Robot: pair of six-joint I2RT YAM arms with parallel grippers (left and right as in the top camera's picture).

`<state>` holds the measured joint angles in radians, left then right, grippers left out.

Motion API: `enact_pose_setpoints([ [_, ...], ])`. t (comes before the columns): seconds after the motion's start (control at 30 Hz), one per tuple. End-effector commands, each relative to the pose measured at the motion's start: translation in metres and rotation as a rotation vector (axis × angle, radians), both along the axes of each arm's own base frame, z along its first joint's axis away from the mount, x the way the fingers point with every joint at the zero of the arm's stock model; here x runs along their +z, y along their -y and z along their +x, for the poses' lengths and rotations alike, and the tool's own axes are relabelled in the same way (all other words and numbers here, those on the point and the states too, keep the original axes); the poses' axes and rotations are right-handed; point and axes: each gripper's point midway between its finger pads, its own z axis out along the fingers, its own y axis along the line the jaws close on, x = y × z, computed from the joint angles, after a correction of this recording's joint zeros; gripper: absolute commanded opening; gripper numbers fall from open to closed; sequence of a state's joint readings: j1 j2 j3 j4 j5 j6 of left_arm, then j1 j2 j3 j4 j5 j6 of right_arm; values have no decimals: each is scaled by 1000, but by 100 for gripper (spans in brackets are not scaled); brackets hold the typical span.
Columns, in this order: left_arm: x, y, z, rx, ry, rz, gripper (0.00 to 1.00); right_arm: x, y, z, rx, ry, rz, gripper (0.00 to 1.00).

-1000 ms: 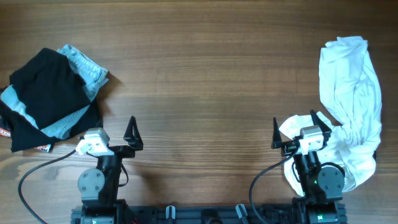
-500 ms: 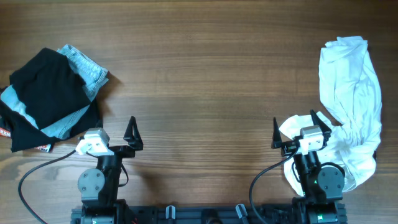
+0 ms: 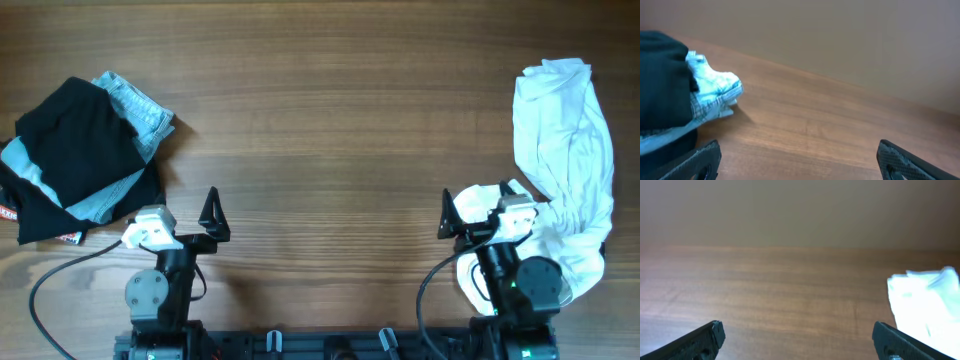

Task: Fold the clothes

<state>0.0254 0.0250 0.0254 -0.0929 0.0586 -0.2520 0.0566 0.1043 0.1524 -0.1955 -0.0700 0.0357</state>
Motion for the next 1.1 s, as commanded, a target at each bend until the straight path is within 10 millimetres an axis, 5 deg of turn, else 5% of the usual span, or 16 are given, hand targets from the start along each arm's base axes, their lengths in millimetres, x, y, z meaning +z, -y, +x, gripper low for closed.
enact_pose_setpoints([
  [0.0,22,4,1,-21,-24,-20,100,26,6,4,-45,-59,43,100],
  [0.17,35,5,17,-27,-263,-29,100,33,5,25,-65,-345,45,100],
  [0.27,39,6,30,-29,-472,-37,100,13,5,36,-72,-617,10,100],
  [0.43,32,5,43,-25,-641,-44,100,-13,-11,55,1,-772,34,100],
  [0.47,29,5,44,-25,-653,-44,100,-24,3,55,-76,-812,23,100],
  [0.53,25,5,44,-25,-667,-45,100,-49,65,32,-514,-929,39,100],
  [0.6,24,5,45,-25,-670,-45,100,-79,94,10,-704,-1042,34,100],
  [0.77,24,5,44,-25,-672,-45,100,-150,87,-5,-688,-1220,80,100],
  [0.9,22,5,43,-25,-681,-45,100,-174,92,3,-705,-1230,89,100],
  [0.97,21,5,42,-25,-684,-46,100,-185,97,2,-724,-1255,96,92],
  [1.07,21,5,42,-25,-686,-46,100,-201,97,-8,-721,-1334,104,43],
])
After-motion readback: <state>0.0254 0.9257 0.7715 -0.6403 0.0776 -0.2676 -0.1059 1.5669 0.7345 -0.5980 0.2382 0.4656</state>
